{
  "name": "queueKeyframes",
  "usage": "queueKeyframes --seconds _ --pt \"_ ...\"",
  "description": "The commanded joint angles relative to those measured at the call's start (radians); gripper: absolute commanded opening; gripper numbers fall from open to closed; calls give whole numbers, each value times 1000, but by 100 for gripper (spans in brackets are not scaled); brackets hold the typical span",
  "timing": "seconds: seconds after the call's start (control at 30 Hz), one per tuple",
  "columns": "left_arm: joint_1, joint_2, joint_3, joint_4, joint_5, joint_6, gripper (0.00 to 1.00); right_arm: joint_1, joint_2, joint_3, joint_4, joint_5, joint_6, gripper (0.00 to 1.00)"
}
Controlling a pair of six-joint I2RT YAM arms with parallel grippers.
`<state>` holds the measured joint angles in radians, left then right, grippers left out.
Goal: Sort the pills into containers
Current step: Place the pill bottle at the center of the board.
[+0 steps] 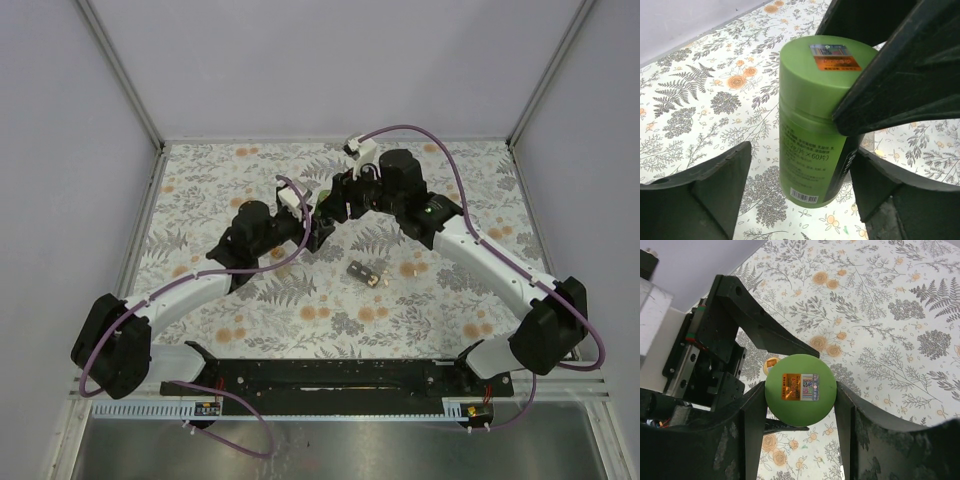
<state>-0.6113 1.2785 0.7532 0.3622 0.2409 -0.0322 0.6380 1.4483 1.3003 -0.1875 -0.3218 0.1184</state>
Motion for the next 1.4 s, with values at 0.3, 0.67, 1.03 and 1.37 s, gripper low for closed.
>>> queueKeyframes --seconds 0.3,0.67,1.03,1.37 --pt "38 -14 12 103 116 -5 99 -93 -80 -4 -20 105 -74 4" --pt "70 -33 3 113 124 -11 99 -259 -95 -168 164 236 -212 2" --pt "76 -33 -9 133 135 -21 99 -362 46 -269 436 204 -237 1" --pt "85 -36 -20 153 135 -23 99 -371 205 -188 456 172 -298 0"
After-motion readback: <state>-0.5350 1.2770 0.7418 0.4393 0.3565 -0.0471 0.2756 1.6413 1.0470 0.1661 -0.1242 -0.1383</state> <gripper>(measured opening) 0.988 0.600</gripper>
